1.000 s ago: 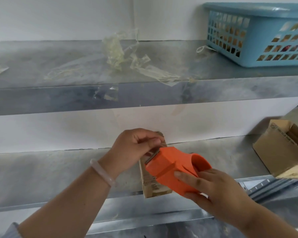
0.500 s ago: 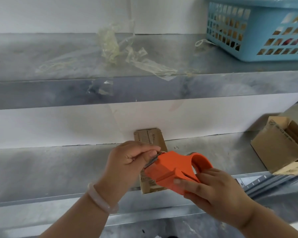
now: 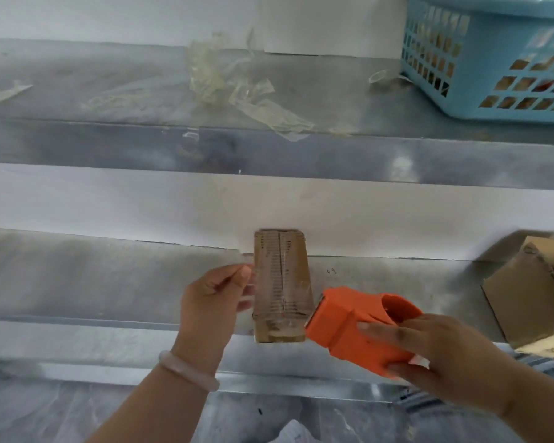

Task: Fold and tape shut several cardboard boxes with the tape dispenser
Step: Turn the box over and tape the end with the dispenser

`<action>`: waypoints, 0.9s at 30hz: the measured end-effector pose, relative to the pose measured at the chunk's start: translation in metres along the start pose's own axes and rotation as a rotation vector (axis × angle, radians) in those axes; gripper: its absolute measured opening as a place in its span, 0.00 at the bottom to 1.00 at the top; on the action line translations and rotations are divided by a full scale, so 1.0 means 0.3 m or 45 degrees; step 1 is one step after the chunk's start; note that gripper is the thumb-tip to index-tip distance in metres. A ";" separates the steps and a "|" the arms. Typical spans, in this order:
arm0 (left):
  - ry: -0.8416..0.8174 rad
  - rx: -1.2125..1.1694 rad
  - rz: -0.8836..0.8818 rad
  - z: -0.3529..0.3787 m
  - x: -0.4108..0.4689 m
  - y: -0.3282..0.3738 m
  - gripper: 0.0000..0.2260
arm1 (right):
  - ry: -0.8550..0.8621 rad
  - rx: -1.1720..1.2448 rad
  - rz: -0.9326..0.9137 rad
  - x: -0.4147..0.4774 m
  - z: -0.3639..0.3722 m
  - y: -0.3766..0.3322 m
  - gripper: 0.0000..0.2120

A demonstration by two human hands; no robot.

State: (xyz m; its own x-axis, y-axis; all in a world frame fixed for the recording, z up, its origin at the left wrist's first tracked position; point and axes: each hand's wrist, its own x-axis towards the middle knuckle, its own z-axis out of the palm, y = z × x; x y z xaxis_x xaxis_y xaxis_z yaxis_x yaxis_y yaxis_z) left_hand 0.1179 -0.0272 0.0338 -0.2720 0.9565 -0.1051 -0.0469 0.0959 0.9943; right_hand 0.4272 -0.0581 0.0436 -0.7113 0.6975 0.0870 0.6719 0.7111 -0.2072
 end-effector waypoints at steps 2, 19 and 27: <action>0.076 -0.050 -0.122 0.003 -0.015 -0.028 0.06 | -0.058 0.052 0.003 -0.009 -0.005 0.030 0.32; 0.377 -0.004 -0.450 -0.010 0.006 -0.194 0.03 | -0.478 0.179 0.258 0.021 -0.024 0.209 0.39; 0.307 0.188 -0.506 0.066 0.016 -0.265 0.06 | -0.483 0.287 0.268 0.066 0.019 0.223 0.42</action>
State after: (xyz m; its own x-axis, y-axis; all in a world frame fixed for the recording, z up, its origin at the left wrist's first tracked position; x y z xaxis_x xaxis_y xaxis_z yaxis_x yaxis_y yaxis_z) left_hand 0.1394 -0.0247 -0.0454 -0.4761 0.7486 -0.4614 -0.0605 0.4955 0.8665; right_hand 0.4568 0.0027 0.0260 -0.6178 0.7126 -0.3323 0.7777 0.4915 -0.3919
